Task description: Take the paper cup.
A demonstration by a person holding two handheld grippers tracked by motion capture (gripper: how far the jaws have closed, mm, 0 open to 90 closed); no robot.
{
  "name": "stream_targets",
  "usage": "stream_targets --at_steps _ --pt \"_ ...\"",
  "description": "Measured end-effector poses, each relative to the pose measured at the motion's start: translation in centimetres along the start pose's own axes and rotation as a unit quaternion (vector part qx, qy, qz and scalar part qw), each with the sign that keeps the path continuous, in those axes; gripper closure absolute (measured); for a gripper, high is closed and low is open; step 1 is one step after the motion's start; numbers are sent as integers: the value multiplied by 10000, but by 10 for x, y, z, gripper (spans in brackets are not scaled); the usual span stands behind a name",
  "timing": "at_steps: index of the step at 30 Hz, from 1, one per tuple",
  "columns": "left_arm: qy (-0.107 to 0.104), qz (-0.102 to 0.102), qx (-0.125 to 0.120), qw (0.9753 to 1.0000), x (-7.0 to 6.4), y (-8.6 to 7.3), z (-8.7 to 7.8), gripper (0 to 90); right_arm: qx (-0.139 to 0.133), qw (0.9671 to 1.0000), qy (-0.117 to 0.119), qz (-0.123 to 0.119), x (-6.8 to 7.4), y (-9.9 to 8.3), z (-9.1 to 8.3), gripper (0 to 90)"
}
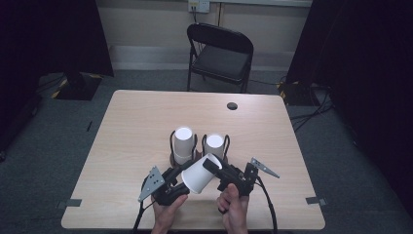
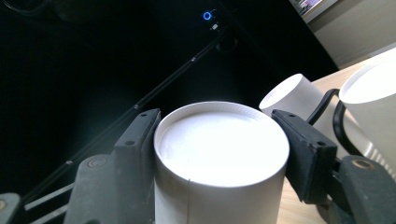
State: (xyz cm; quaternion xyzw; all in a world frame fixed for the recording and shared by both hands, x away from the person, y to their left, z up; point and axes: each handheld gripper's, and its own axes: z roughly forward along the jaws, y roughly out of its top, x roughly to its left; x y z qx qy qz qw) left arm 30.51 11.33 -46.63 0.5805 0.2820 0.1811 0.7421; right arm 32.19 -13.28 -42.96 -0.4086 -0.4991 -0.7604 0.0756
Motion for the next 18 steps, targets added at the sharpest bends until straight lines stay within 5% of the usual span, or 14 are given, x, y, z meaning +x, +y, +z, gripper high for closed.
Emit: stream_targets --at_steps 6,10,18 --pt "-149 -138 -161 9997 -2 4 1 545 83 9990 208 387 -5 2 1 352" --pt "-191 -126 -152 9996 -1 5 -2 683 143 9987 259 420 -6 2 1 351" --pt "-55 -9 69 10000 4 2 -4 822 272 9995 46 -154 1 -1 5 323"
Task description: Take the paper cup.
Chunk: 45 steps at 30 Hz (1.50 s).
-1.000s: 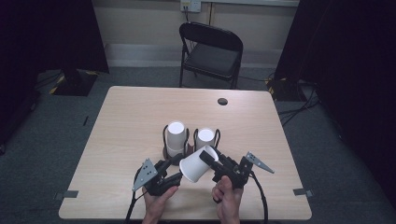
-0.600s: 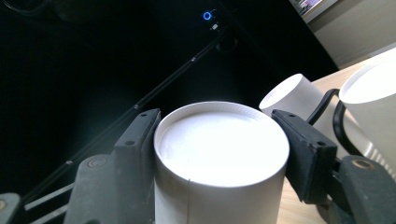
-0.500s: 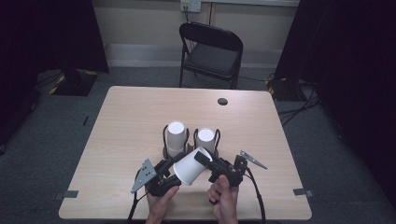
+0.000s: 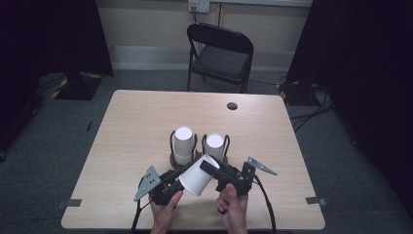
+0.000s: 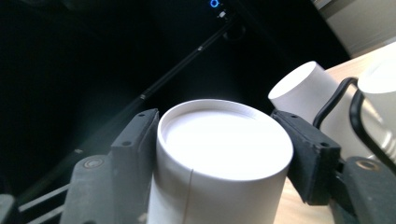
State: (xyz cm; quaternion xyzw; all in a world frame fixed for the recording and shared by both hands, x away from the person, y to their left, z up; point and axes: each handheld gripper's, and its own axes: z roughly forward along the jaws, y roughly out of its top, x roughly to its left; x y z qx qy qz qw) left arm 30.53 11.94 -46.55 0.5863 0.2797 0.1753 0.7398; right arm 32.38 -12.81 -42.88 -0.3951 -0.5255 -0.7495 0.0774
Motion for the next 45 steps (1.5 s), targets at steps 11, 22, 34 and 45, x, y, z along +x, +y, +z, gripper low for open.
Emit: stream_targets --at_steps 11,22,34,45 --pt "-311 -67 349 9989 2 2 1 864 -199 9962 -400 -744 4 2 -6 263" --pt "56 471 817 9955 12 15 -12 861 -248 9928 -441 -1088 4 4 -14 218" --pt "191 641 1095 9917 18 30 -18 861 32 9771 -974 -1890 5 2 -15 219" --pt "190 771 1454 9862 20 37 -20 863 428 9459 -1493 -2848 8 -9 -24 152"
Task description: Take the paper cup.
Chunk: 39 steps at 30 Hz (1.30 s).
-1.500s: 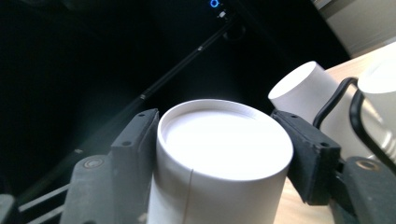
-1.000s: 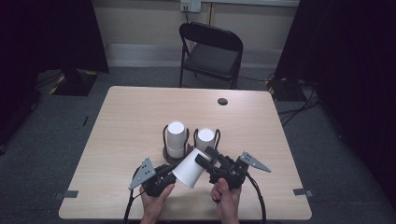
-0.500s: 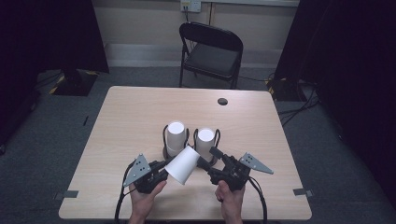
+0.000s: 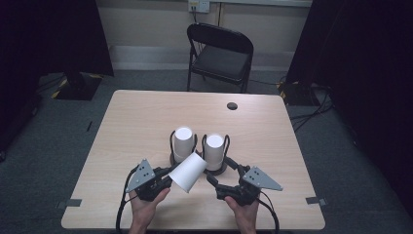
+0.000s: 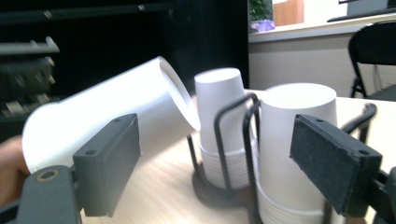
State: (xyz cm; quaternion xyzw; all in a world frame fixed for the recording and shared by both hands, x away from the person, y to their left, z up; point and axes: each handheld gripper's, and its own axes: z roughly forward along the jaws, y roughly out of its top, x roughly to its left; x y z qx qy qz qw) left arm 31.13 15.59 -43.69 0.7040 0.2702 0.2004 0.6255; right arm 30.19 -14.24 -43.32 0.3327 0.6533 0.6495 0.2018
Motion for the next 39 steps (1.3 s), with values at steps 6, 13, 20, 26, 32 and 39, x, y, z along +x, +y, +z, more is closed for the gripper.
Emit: stream_targets --at_steps 6,13,20,26,32,39 --pt "-57 5 340 9994 3 9 1 862 175 9988 -28 -456 6 -5 0 136" --pt "-122 -61 598 9981 4 14 3 862 494 9948 -31 -890 13 -12 5 135" --pt "-274 -99 1266 9915 6 22 11 864 715 9915 -32 -1085 15 -20 6 134" --pt "-338 -93 1695 9849 5 30 16 864 919 9847 -86 -1477 20 -25 9 137" --pt "-396 -6 2116 9766 4 35 23 865 1023 9812 -64 -1633 23 -27 13 162" --pt "-434 -140 2628 9638 8 38 28 864 1126 9755 -127 -1887 26 -29 14 176"
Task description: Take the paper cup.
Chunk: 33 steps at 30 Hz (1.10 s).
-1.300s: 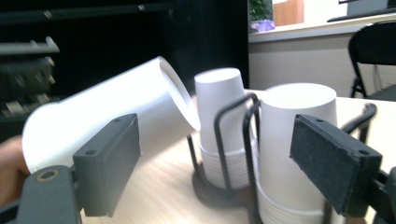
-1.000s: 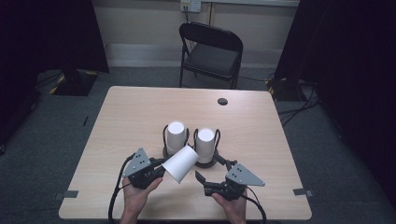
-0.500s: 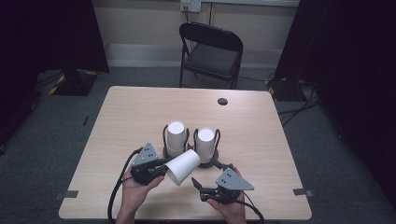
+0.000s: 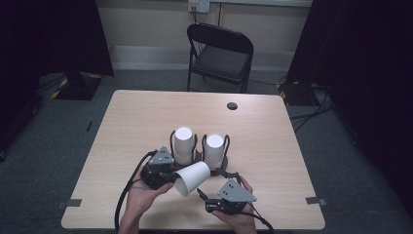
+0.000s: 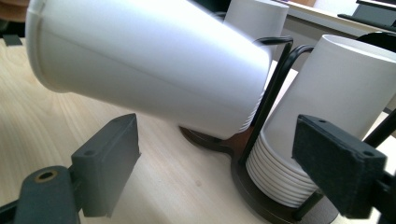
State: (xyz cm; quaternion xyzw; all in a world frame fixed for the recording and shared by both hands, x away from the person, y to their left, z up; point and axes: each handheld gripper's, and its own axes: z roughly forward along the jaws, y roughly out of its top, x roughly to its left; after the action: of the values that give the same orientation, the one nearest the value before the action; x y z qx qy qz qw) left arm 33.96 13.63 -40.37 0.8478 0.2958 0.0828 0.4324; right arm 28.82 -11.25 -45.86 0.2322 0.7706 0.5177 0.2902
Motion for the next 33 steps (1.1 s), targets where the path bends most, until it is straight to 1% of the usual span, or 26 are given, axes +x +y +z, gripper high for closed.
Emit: stream_targets --at_steps 1,2,4,5,6,7,8,9,10,11,12,13,14,15,16,18,21,23,25,26,27,29,30,33 --pt "-46 -39 76 10000 1 0 1 864 6 10000 43 -49 1 0 0 188" --pt "-83 -7 179 9998 2 0 2 864 -14 10000 26 -87 2 0 1 184" --pt "-80 13 295 9995 3 1 2 864 25 9998 82 -175 5 0 3 174" --pt "-118 3 328 9994 2 2 4 864 59 9997 82 -235 6 0 4 164" --pt "-136 10 440 9989 2 2 4 864 91 9995 85 -284 7 0 5 143" --pt "-135 -25 527 9985 3 3 5 864 136 9994 84 -303 8 0 6 135" --pt "-137 22 627 9979 4 4 5 865 158 9992 90 -356 9 0 7 140" --pt "-199 75 725 9971 6 5 5 865 172 9992 96 -335 10 0 8 136" --pt "-232 19 783 9967 6 6 5 865 195 9992 130 -311 11 0 8 141" --pt "-236 -15 818 9964 6 7 6 865 188 9990 143 -383 12 0 9 144" --pt "-231 108 1011 9945 7 9 6 865 184 9988 134 -435 14 0 10 135" --pt "-248 89 1080 9938 6 11 7 865 221 9984 180 -482 15 0 11 145" --pt "-255 153 1198 9924 5 13 9 865 244 9979 217 -568 16 1 12 138" --pt "-239 221 1251 9916 5 15 10 864 288 9973 215 -637 18 1 14 130" --pt "-262 216 1287 9911 5 17 11 865 300 9968 195 -711 19 1 15 132" --pt "-204 268 1424 9892 2 20 12 865 290 9961 154 -818 22 2 16 125" --pt "-239 345 1614 9860 0 25 13 865 265 9951 132 -941 23 2 16 118" --pt "-253 360 1693 9846 -1 28 16 865 252 9940 111 -1059 25 3 16 116" --pt "-330 432 1753 9830 -1 30 19 866 256 9927 79 -1175 27 3 17 117" --pt "-378 429 1770 9826 -3 31 21 866 244 9923 86 -1208 28 4 18 117" --pt "-445 457 1809 9814 -4 32 23 867 256 9918 82 -1246 29 4 19 122" --pt "-458 492 1874 9800 -7 34 28 867 232 9913 132 -1287 33 7 21 126" --pt "-458 493 1889 9797 -9 35 30 867 241 9907 149 -1334 34 8 21 128" --pt "-450 492 1867 9802 -13 36 33 868 183 9899 123 -1403 38 10 22 128"
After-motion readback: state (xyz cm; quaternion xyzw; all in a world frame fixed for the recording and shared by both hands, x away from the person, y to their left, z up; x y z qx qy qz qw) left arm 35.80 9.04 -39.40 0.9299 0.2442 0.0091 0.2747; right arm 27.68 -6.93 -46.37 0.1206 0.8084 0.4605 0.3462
